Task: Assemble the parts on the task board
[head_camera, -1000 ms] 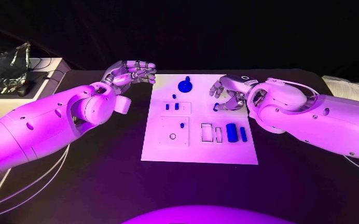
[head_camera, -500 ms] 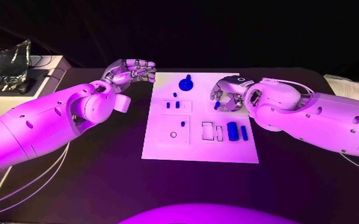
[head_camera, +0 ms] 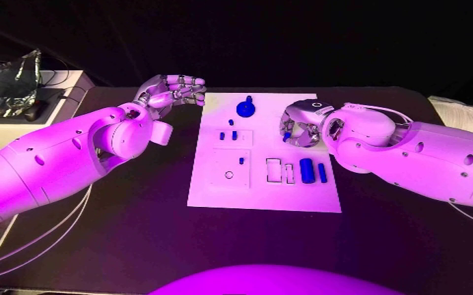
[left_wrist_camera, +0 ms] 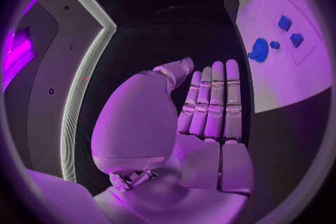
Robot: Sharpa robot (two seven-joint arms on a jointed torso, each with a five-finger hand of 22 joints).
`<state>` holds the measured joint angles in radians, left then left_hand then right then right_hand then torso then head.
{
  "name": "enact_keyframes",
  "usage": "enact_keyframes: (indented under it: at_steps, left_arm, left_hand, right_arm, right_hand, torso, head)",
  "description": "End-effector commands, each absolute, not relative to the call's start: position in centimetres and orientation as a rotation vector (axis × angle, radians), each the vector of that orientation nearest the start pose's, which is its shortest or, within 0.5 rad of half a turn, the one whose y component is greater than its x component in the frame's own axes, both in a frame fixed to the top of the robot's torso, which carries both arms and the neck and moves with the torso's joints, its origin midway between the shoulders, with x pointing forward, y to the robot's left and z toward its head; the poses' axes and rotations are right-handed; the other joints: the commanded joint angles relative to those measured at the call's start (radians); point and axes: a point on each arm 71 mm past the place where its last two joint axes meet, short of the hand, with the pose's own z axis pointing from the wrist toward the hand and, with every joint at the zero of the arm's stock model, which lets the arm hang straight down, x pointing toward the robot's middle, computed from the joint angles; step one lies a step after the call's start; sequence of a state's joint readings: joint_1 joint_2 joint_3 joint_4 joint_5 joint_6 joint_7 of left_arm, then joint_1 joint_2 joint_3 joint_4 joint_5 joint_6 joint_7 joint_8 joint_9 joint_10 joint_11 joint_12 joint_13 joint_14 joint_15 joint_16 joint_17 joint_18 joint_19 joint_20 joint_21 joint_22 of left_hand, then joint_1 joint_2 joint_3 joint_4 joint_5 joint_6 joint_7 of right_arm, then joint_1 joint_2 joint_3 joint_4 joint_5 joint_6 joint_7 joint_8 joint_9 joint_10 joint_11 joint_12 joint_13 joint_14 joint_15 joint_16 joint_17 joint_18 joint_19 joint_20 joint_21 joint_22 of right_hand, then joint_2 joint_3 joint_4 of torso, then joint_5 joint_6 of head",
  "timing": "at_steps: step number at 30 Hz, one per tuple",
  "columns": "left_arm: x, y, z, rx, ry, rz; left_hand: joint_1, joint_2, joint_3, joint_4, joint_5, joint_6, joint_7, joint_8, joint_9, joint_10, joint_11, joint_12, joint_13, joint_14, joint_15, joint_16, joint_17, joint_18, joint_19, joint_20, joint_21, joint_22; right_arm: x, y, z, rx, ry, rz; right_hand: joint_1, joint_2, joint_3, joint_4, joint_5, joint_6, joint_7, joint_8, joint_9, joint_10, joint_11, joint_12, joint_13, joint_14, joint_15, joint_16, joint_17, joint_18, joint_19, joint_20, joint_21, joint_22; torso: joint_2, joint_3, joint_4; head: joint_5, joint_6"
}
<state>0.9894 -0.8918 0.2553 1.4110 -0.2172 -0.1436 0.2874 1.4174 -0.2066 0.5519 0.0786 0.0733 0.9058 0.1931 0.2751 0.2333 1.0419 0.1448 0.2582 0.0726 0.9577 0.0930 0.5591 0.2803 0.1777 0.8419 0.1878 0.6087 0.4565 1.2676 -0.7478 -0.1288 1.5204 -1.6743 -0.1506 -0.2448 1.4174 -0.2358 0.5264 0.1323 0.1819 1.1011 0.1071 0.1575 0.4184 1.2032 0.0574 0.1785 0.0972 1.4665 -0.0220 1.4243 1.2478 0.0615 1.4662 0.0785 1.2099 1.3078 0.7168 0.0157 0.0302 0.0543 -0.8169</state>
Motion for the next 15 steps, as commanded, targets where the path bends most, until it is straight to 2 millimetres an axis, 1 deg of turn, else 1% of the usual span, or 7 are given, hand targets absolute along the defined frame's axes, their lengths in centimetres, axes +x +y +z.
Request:
enact_keyframes:
  at_steps: [1, 3, 4, 5, 7, 11, 15]
  left_arm:
    - [50.2, 26.74, -18.61, -1.064, 1.424, -1.538]
    - [50.2, 26.76, -18.61, -1.065, 1.424, -1.538]
    - [50.2, 26.77, -18.61, -1.065, 1.424, -1.538]
    - [50.2, 26.77, -18.61, -1.065, 1.424, -1.537]
    - [50.2, 26.78, -18.61, -1.065, 1.424, -1.537]
    - [50.2, 26.78, -18.61, -1.065, 1.424, -1.537]
    - [50.2, 26.76, -18.63, -1.065, 1.425, -1.538]
  left_hand:
    - [0.008, 0.003, -0.008, 0.0, 0.0, -0.003, 0.005, -0.002, -0.001, -0.007, 0.001, -0.005, -0.001, 0.005, 0.003, -0.004, 0.001, 0.002, -0.001, 0.005, -0.006, -0.001]
    - [0.008, 0.003, -0.008, 0.0, 0.0, -0.003, 0.005, -0.002, -0.001, -0.007, 0.001, -0.005, -0.001, 0.005, 0.003, -0.004, 0.001, 0.002, -0.001, 0.005, -0.006, -0.001]
    - [0.008, 0.003, -0.008, 0.0, 0.0, -0.003, 0.005, -0.002, -0.001, -0.007, 0.001, -0.005, -0.001, 0.005, 0.003, -0.004, 0.001, 0.002, -0.001, 0.005, -0.006, -0.001]
    - [0.008, 0.003, -0.008, 0.0, 0.0, -0.003, 0.005, -0.002, -0.001, -0.007, 0.001, -0.005, -0.001, 0.005, 0.003, -0.004, 0.001, 0.002, -0.001, 0.005, -0.006, -0.001]
    - [0.008, 0.003, -0.008, 0.0, 0.0, -0.003, 0.005, -0.002, -0.001, -0.007, 0.001, -0.005, -0.001, 0.005, 0.003, -0.004, 0.001, 0.002, -0.001, 0.005, -0.006, -0.001]
    - [0.008, 0.003, -0.008, 0.0, 0.0, -0.003, 0.005, -0.002, -0.001, -0.007, 0.001, -0.005, -0.001, 0.005, 0.003, -0.004, 0.001, 0.002, -0.001, 0.005, -0.006, -0.001]
    - [0.008, 0.003, -0.008, 0.0, 0.0, -0.003, 0.005, -0.002, -0.001, -0.007, 0.001, -0.005, -0.001, 0.005, 0.003, -0.004, 0.001, 0.002, -0.001, 0.005, -0.006, -0.001]
  right_arm:
    - [48.1, -15.32, -19.31, -0.469, 1.74, 0.445]
    - [48.11, -15.36, -19.26, -0.466, 1.728, 0.439]
    - [48.12, -15.39, -19.21, -0.464, 1.719, 0.435]
    - [48.13, -15.41, -19.14, -0.461, 1.708, 0.431]
    - [48.12, -15.44, -19.01, -0.454, 1.687, 0.429]
    - [47.81, -15.27, -18.66, -0.444, 1.64, 0.442]
    - [47.2, -14.94, -18.36, -0.444, 1.62, 0.463]
  right_hand:
    - [-0.001, -0.001, 0.018, -0.004, 0.0, 0.018, -0.004, 0.01, 0.006, 0.031, -0.014, 0.011, 0.015, 0.041, -0.012, 0.007, 0.002, 0.001, 0.035, -0.011, 0.016, 0.113]
    - [0.007, 0.013, 0.034, -0.015, -0.003, 0.033, -0.006, 0.02, 0.013, 0.049, -0.02, 0.012, 0.021, 0.041, -0.016, 0.007, 0.003, -0.001, 0.037, -0.016, 0.024, 0.118]
    - [0.011, 0.021, 0.045, -0.022, -0.025, 0.037, -0.006, 0.024, 0.017, 0.057, -0.021, 0.011, 0.024, 0.042, -0.019, 0.008, 0.005, -0.001, 0.038, -0.018, 0.028, 0.121]
    - [0.021, 0.029, 0.059, -0.033, -0.022, 0.037, -0.005, 0.026, 0.02, 0.064, -0.023, 0.011, 0.027, 0.042, -0.02, 0.007, 0.004, -0.002, 0.038, -0.02, 0.029, 0.122]
    - [0.028, 0.034, 0.08, -0.049, -0.025, 0.037, -0.003, 0.029, 0.025, 0.073, -0.023, 0.01, 0.033, 0.042, -0.02, 0.007, 0.004, -0.003, 0.04, -0.022, 0.038, 0.127]
    - [0.023, 0.035, 0.105, -0.066, -0.043, 0.038, -0.002, 0.035, 0.033, 0.084, -0.023, 0.009, 0.043, 0.042, -0.021, 0.006, 0.002, -0.006, 0.044, -0.023, 0.056, 0.136]
    - [0.022, 0.034, 0.109, -0.069, -0.045, 0.039, -0.002, 0.036, 0.034, 0.085, -0.024, 0.009, 0.044, 0.042, -0.021, 0.006, 0.002, -0.007, 0.044, -0.023, 0.058, 0.138]
  torso:
    - [-0.002, 0.0008, 0.0003]
    - [-0.002, 0.0006, 0.0002]
    - [-0.002, 0.0002, 0.0002]
    - [-0.002, 0.0, 0.0001]
    - [-0.001, 0.0004, -0.0001]
    - [-0.002, 0.0004, 0.0002]
    - [-0.002, -0.0002, 0.0002]
  head:
    - [0.0, -0.003]
    - [0.0, -0.003]
    - [-0.001, -0.004]
    - [-0.001, -0.004]
    - [-0.001, -0.004]
    - [0.001, -0.004]
    - [0.003, -0.005]
